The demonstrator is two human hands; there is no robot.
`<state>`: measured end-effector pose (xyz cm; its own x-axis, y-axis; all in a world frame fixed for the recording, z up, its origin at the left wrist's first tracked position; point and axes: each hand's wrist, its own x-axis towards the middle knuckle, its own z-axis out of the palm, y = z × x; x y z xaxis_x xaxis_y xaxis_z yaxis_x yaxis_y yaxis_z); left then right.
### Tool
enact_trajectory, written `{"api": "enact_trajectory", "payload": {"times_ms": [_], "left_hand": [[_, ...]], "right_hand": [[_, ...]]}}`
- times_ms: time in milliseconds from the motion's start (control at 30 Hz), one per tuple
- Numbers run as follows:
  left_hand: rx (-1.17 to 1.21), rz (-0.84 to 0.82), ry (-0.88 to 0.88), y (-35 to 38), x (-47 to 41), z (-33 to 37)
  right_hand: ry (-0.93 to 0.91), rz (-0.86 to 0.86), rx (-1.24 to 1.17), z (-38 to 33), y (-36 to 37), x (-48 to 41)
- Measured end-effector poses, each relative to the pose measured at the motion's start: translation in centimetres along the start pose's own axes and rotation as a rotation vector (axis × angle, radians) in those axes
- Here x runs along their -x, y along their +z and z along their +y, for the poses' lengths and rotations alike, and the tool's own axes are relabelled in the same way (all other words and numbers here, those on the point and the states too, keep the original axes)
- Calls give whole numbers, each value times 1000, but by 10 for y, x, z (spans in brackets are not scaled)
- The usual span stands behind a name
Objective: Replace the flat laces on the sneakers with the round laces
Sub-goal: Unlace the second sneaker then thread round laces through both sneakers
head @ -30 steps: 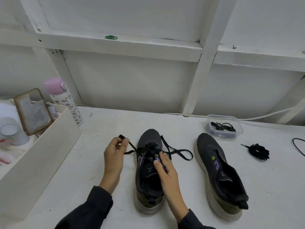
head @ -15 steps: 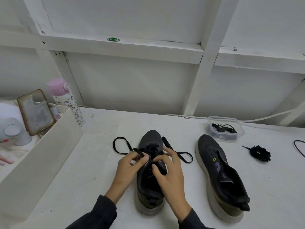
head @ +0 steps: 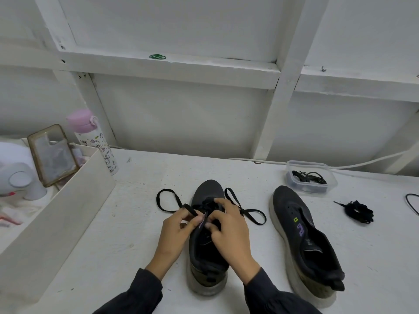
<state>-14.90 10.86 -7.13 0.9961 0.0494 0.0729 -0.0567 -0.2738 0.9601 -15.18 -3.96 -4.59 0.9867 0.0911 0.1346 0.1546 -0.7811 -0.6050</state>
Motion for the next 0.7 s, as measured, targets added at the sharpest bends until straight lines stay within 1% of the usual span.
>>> {"api": "enact_trajectory", "payload": {"times_ms": [133, 333, 367, 433, 500, 567, 633, 667, 700], "left_hand": [[-44, 7, 15, 2, 0, -2], [-198, 84, -1, 11, -3, -9], [-182, 94, -9, 12, -3, -10], [-53, 127, -60, 10, -3, -7], [106, 181, -121, 5, -3, -6], [197, 248, -183, 1, -3, -7], [279, 304, -277, -3, -1, -8], [311, 319, -322, -5, 0, -8], [338, 324, -361, -6, 0, -9]], "right_hand": [[23, 32, -14, -1, 6, 1], [17, 42, -39, 1, 6, -1], [17, 37, -53, 1, 6, -1], [30, 36, -119, 4, 6, -2], [59, 43, -274, 5, 3, -1], [92, 81, -504, 9, -2, 0], [193, 110, -772, 13, -10, 1], [263, 117, -871, 17, -14, 1], [318, 127, -918, 21, -17, 1]]}}
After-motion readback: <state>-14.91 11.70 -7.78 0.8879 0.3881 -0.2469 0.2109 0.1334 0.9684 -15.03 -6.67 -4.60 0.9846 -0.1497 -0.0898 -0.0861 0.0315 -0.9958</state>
